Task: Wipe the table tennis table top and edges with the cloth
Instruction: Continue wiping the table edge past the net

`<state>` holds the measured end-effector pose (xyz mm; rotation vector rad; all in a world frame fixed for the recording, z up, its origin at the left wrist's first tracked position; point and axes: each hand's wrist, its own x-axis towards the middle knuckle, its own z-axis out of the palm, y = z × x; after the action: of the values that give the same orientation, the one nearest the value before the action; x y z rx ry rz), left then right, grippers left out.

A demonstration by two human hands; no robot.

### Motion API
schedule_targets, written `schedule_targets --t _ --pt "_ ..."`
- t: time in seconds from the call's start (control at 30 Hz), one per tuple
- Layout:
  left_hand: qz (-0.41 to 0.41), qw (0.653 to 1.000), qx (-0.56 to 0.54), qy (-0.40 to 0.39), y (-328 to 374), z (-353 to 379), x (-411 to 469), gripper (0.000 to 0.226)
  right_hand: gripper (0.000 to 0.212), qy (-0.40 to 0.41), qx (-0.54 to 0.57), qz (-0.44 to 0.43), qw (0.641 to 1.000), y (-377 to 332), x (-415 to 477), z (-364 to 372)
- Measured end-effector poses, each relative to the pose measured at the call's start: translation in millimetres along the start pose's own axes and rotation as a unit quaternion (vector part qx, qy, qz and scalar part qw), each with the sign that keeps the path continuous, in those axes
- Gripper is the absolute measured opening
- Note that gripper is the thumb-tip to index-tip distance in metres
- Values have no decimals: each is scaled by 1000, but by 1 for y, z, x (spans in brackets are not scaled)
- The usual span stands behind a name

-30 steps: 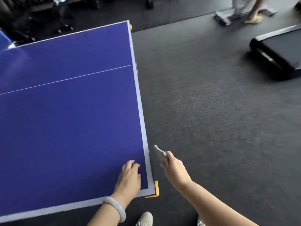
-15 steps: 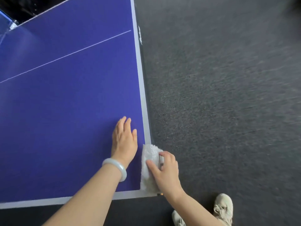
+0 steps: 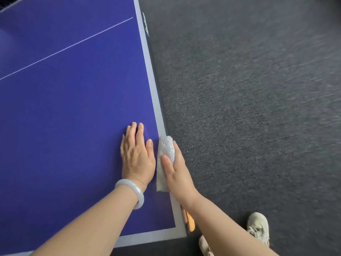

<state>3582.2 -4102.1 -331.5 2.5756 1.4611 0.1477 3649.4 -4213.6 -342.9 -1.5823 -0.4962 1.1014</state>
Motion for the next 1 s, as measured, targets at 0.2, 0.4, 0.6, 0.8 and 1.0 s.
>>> schedule_targets --t 0.2,0.4,0.6,0.8,1.0 --pt "-3 1000 1 3 2 0 -1 52 69 -8 -60 -9 998 35 -69 3" --pt "-12 1000 10 0 1 0 0 53 64 -15 -14 -1 1000 9 -10 0" --pt "-11 1000 8 1 1 0 0 54 60 -21 7 -10 1000 14 -13 -3" --pt "-10 1000 4 5 1 0 2 54 59 -20 -13 18 1000 22 -29 -2" --pt "-10 1000 16 10 0 1 0 54 48 -23 61 22 998 -17 38 -3"
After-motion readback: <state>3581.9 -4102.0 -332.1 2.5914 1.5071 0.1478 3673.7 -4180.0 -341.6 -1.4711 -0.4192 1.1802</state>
